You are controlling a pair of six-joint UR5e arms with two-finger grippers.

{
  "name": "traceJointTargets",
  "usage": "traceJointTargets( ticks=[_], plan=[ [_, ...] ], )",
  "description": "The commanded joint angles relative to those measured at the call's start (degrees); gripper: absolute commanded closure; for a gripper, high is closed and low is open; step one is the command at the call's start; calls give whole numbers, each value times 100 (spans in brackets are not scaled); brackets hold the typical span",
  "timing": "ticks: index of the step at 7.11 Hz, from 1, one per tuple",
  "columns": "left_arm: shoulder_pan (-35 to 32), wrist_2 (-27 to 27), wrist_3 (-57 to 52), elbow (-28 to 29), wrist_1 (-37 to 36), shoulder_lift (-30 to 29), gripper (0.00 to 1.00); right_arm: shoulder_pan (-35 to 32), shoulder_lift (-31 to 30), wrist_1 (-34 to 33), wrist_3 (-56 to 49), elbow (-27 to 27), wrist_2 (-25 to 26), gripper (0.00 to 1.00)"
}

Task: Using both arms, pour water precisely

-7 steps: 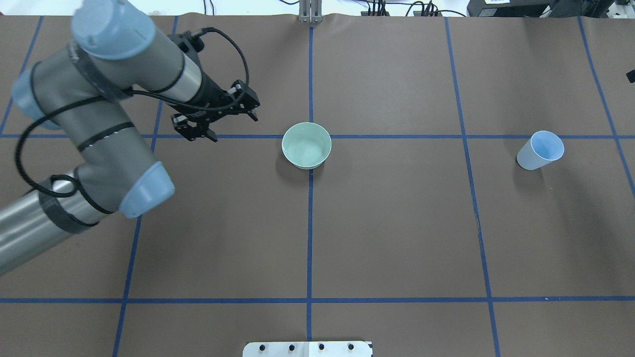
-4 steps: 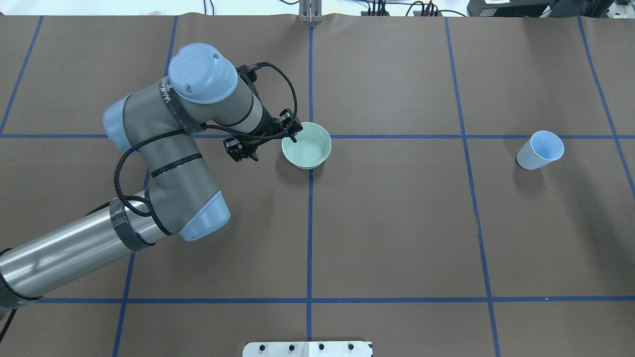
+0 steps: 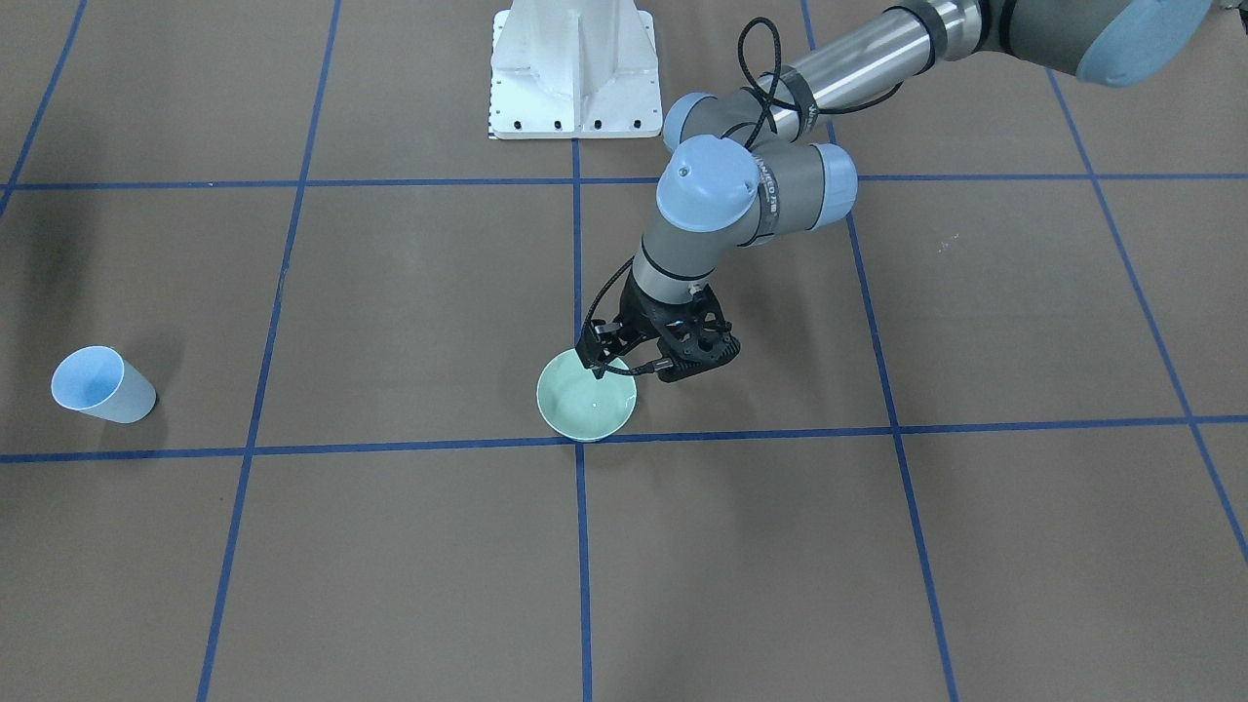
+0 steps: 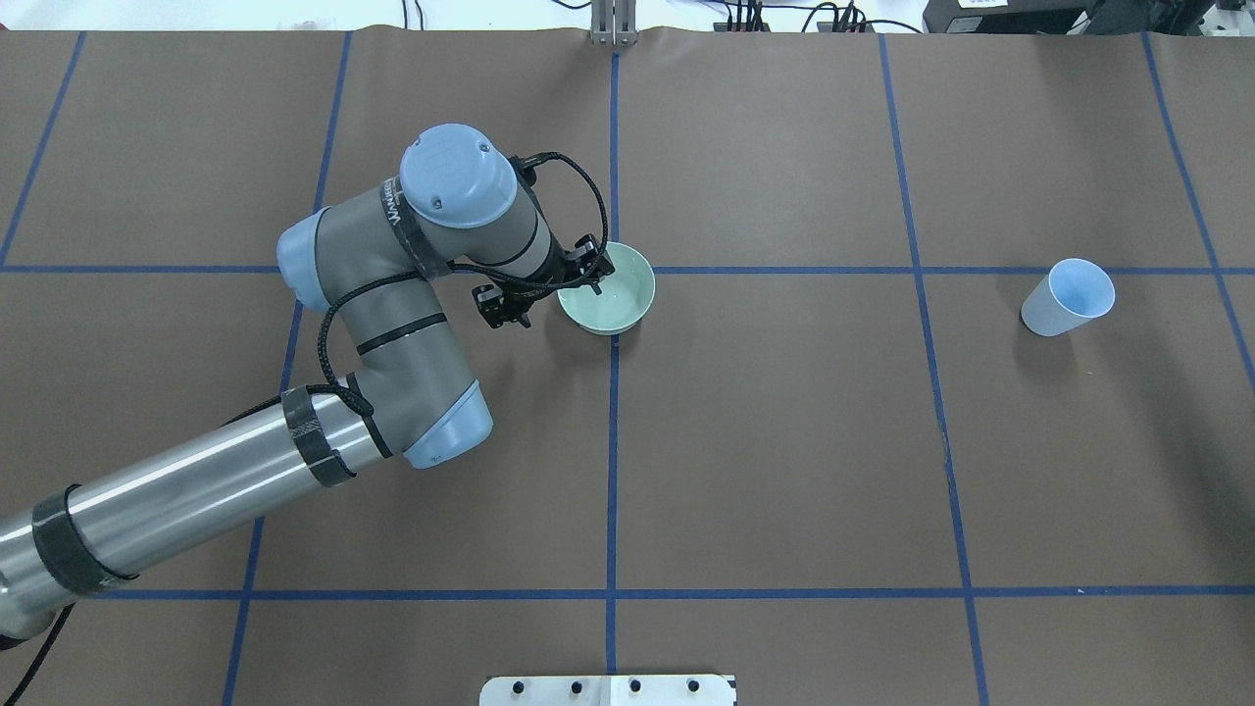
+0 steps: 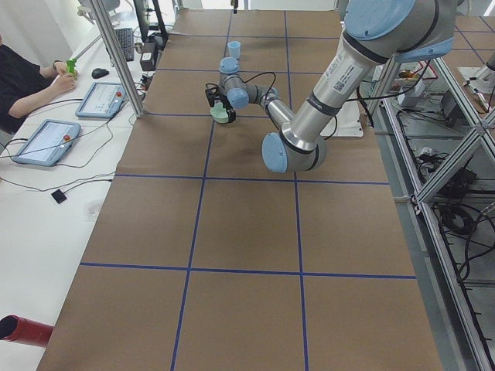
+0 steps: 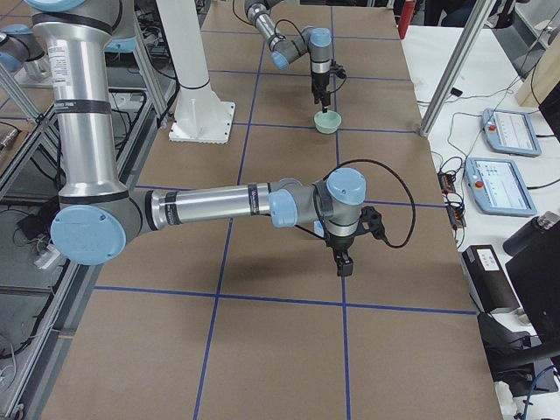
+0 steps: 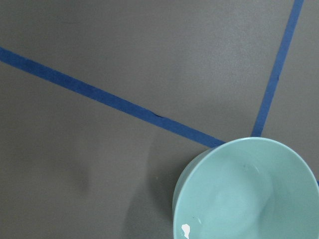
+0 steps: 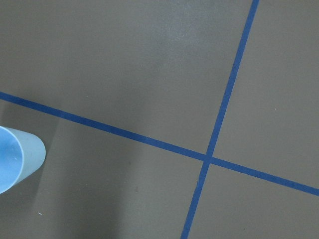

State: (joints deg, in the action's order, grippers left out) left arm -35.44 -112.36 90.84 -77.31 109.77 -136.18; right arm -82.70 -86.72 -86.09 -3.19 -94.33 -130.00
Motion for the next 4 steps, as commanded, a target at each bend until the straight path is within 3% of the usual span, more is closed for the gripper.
traceJointTargets(
  ticks=[1, 2, 3, 4],
  plan=[
    [2, 125, -13, 154, 35, -58, 18, 0, -3, 5, 2, 11, -26, 0],
    [2, 170, -13, 181, 35, -50, 36, 0, 6, 5, 2, 11, -34, 0],
    [19, 205, -22, 250, 166, -49, 43, 0, -3, 5, 2, 11, -34, 0],
    [19, 205, -22, 312, 228, -58, 43, 0, -3, 5, 2, 11, -26, 0]
  ],
)
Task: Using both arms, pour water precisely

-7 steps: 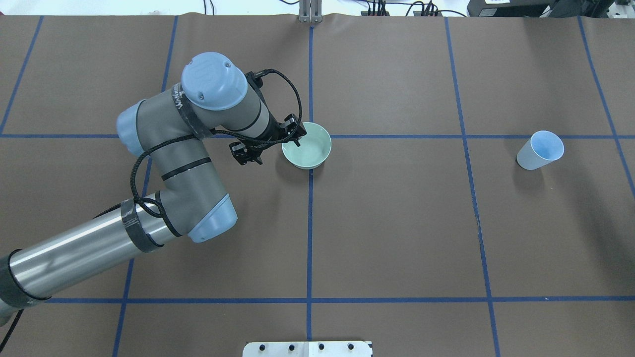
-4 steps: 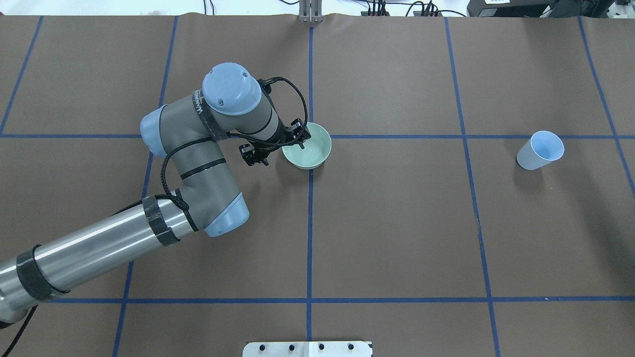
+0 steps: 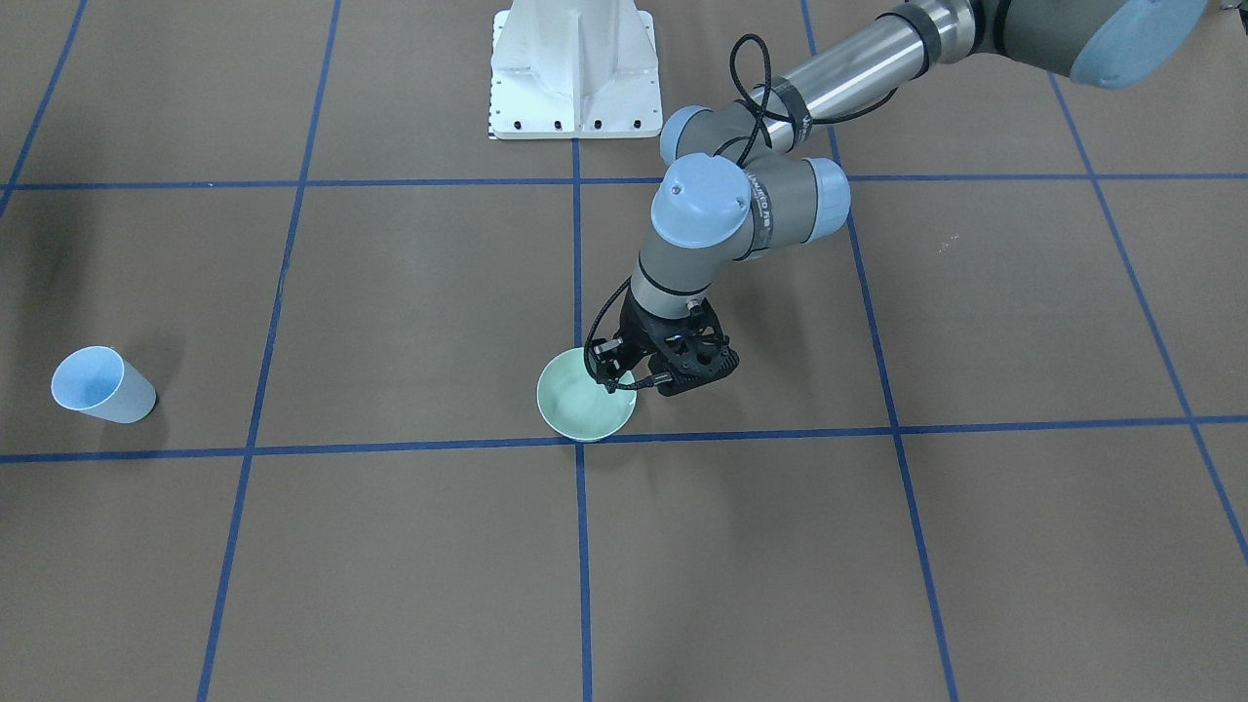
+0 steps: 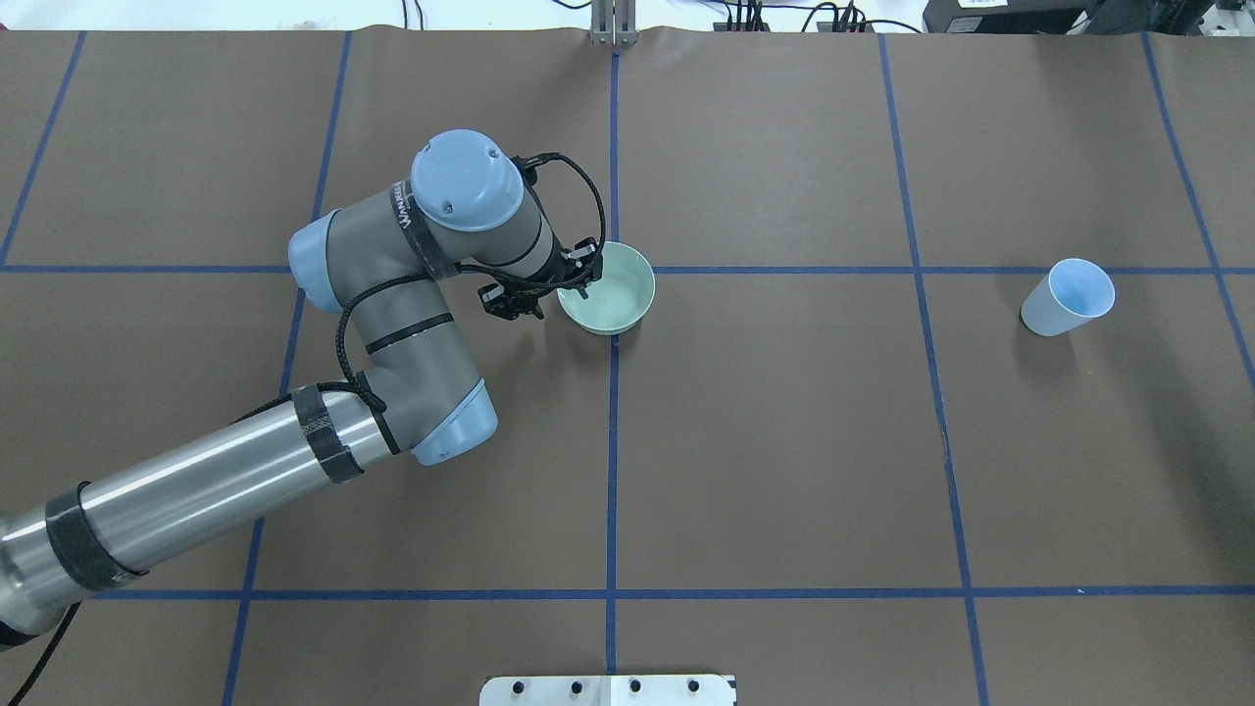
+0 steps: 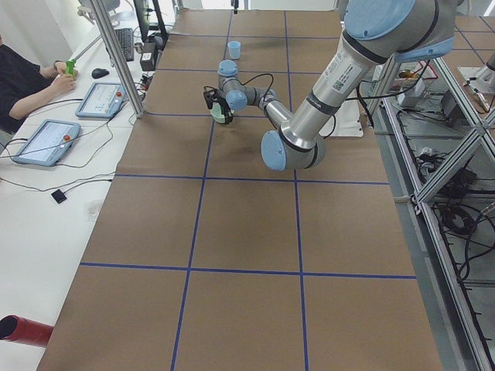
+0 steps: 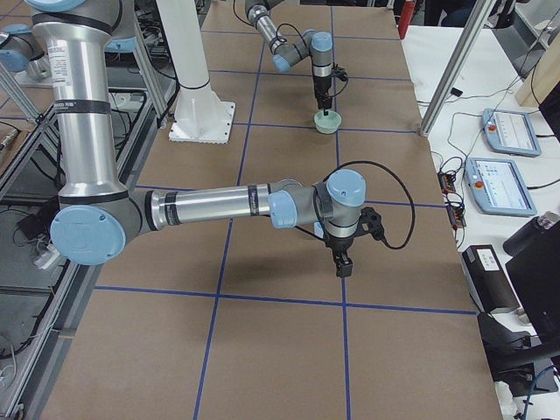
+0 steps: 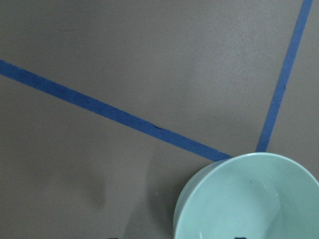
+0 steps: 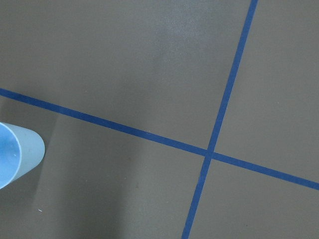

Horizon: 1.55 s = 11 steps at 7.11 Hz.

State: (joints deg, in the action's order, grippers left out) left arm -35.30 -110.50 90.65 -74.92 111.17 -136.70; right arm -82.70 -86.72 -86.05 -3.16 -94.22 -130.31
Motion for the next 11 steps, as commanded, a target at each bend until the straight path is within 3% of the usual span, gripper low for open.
traceJointTargets(
  ticks=[1, 2, 4, 6, 8, 9, 11],
  plan=[
    [15, 20, -3, 92, 98, -6, 43, 0, -2, 0, 0, 0, -3, 0],
    [41, 38, -3, 109, 89, -6, 48, 0, -2, 0, 0, 0, -3, 0],
    [111, 151, -3, 118, 80, -14, 98, 0, -2, 0, 0, -17, -3, 0],
    [138, 222, 14, 66, 37, -58, 100, 0, -46, 18, -17, -52, 32, 0],
    [-150, 109, -21, -467, -130, 46, 100, 0, -20, 0, 0, -35, 23, 0],
    [-439, -301, -203, -923, -453, 343, 100, 0, -11, -9, 0, -35, 14, 0],
    [-923, -681, -1324, -2100, -632, 1674, 100, 0, 6, -79, 9, -44, 6, 0]
  ],
)
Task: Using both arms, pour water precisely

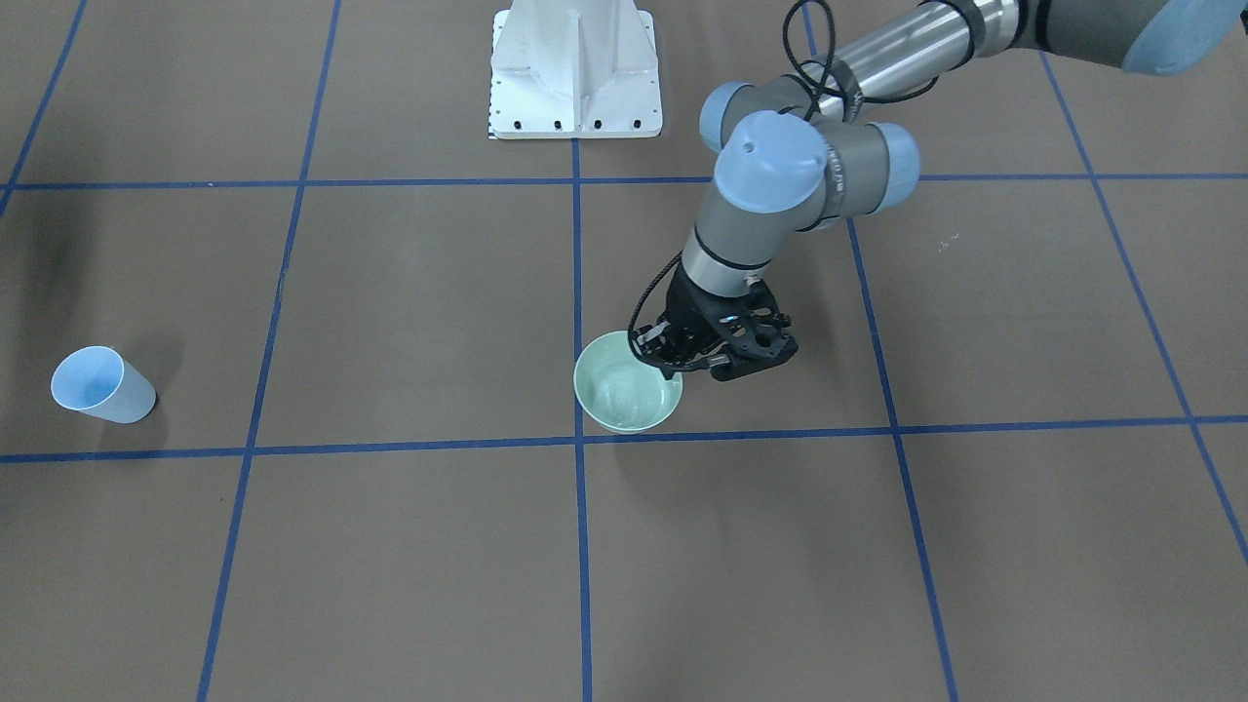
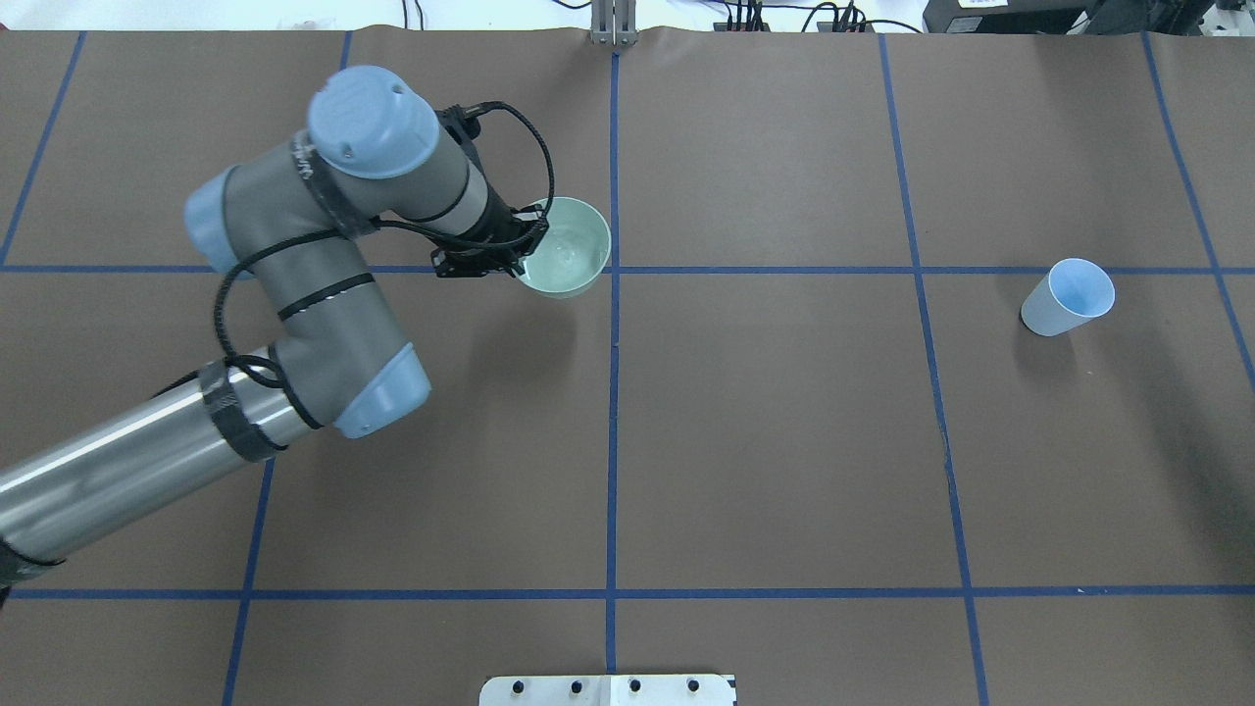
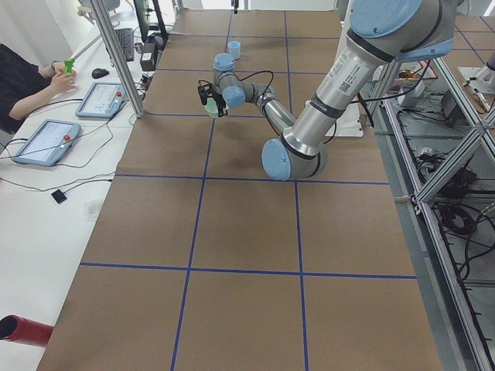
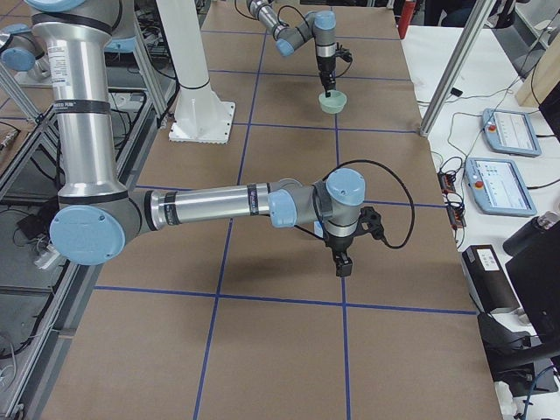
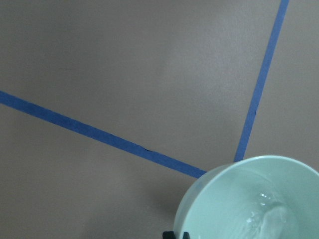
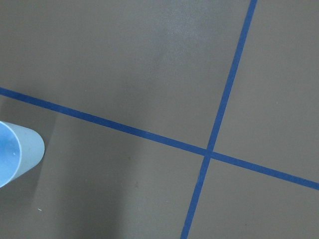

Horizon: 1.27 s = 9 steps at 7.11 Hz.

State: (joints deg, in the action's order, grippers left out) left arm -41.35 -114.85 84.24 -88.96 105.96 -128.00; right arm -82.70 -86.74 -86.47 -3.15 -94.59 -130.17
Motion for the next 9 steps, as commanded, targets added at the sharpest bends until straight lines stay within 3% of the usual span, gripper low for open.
traceJointTargets(
  ticks=[1, 4, 7, 9],
  plan=[
    [-704, -570, -1308, -1015, -102, 1404, 100, 0, 8, -150, 7, 2, -9, 0],
    [-1383, -925, -2866, -1430, -31, 2716, 100, 0, 96, -844, 7, 10, -9, 0],
    [-1384, -952, -3089, -2001, 12, 3666, 100, -193, -193, -890, -10, 20, -201, 0],
    [-1332, -952, -3028, -1986, 947, 4455, 100, -290, -211, -898, -19, 11, -281, 0]
  ],
)
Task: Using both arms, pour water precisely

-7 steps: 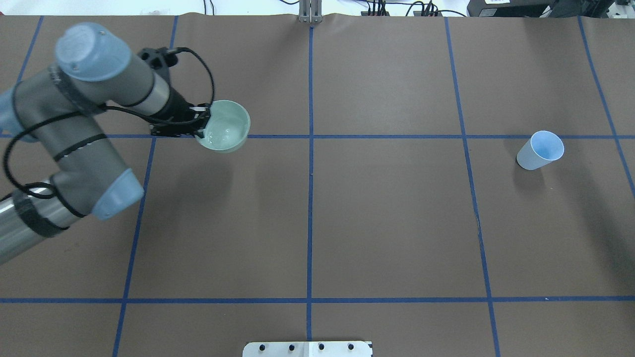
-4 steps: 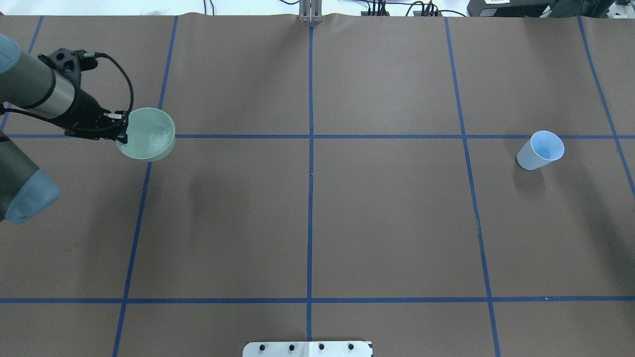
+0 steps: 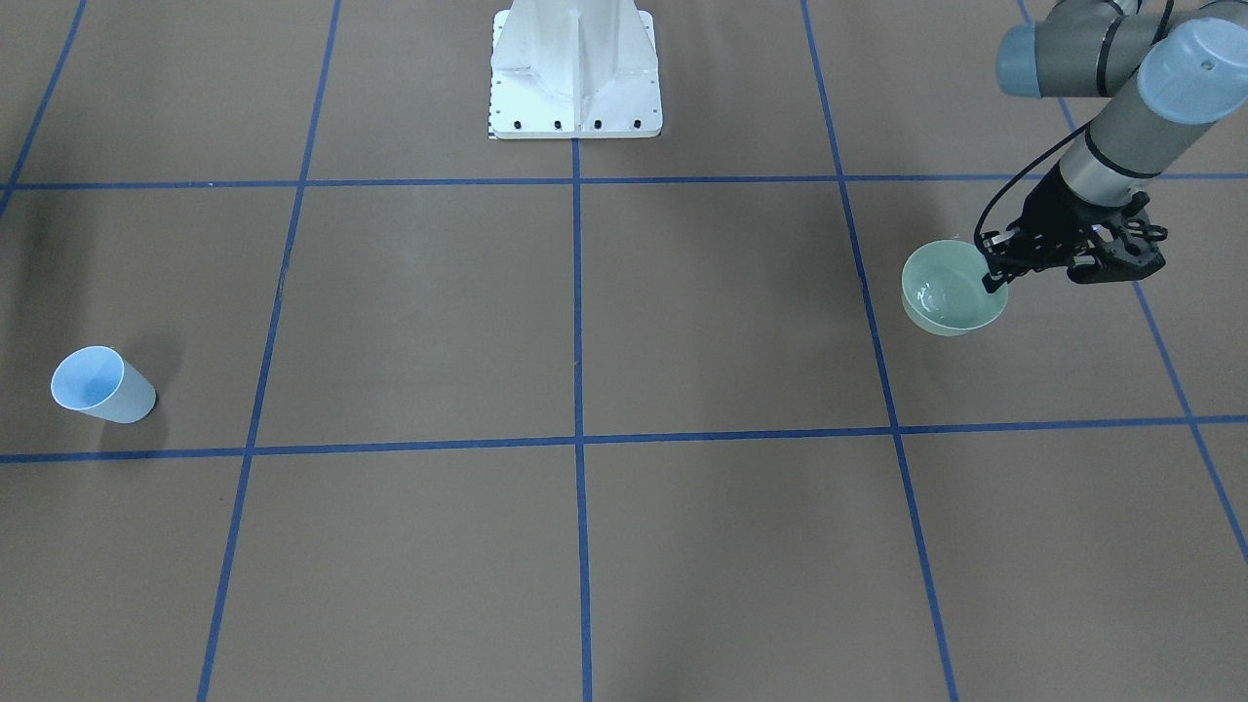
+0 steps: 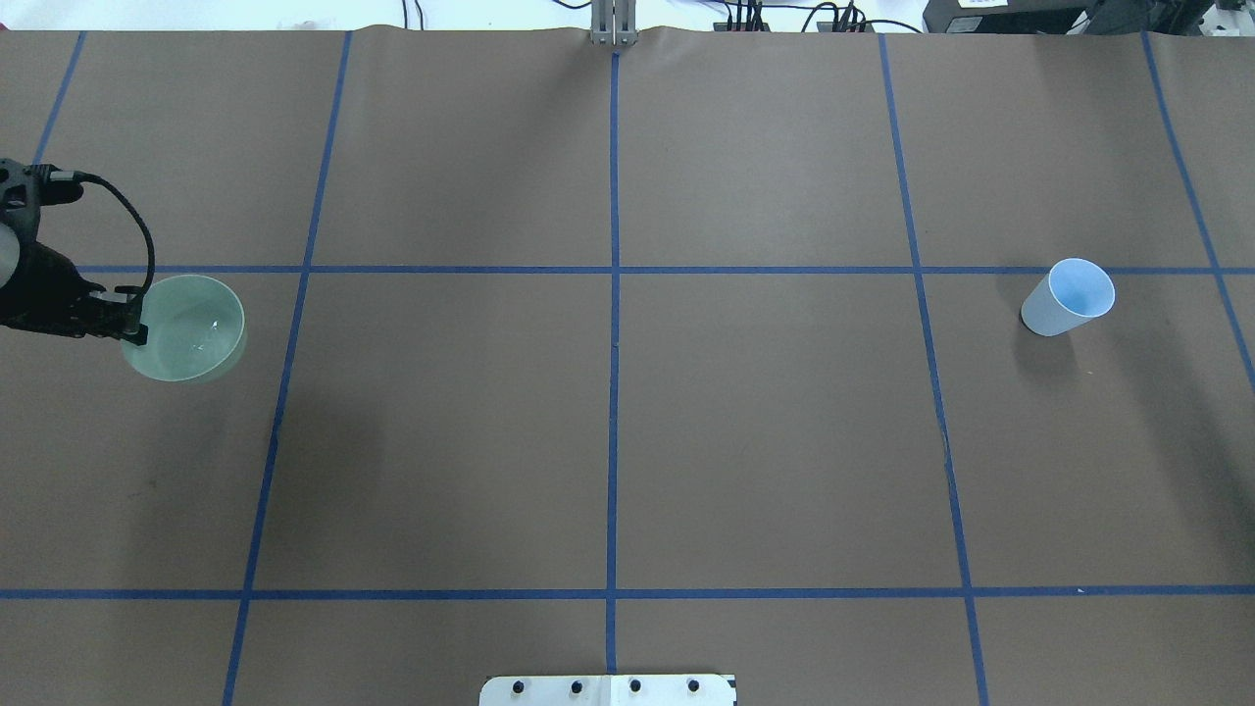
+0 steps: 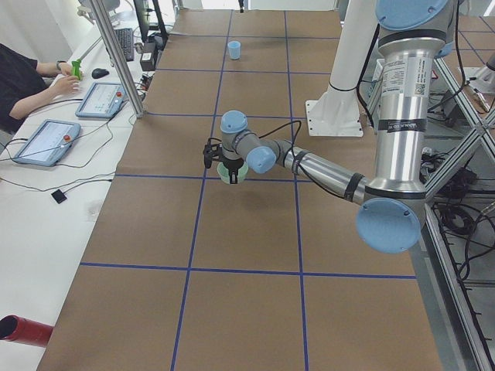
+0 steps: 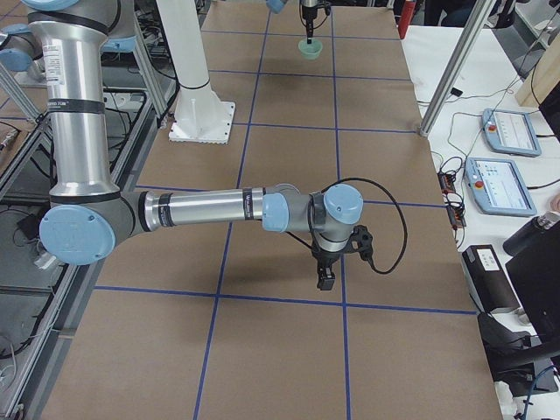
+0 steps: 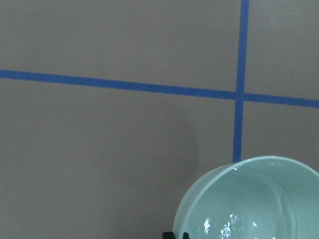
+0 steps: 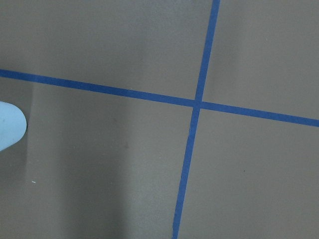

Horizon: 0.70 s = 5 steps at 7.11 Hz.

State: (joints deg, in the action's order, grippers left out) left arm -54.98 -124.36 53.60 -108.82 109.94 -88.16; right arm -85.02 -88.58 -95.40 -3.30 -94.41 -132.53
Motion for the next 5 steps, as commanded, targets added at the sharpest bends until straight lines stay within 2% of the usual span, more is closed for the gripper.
traceJointTargets(
  ticks=[1, 3, 5],
  plan=[
    [49, -1, 54, 36, 955, 815, 100, -76, -28, -13, -4, -16, -54, 0],
    [241, 8, 72, 45, 1388, 1343, 100, -76, -54, 4, -4, -33, -54, 0],
    [400, -1, 80, 53, 1372, 1389, 100, -85, -54, 13, -4, -42, -54, 0]
  ],
)
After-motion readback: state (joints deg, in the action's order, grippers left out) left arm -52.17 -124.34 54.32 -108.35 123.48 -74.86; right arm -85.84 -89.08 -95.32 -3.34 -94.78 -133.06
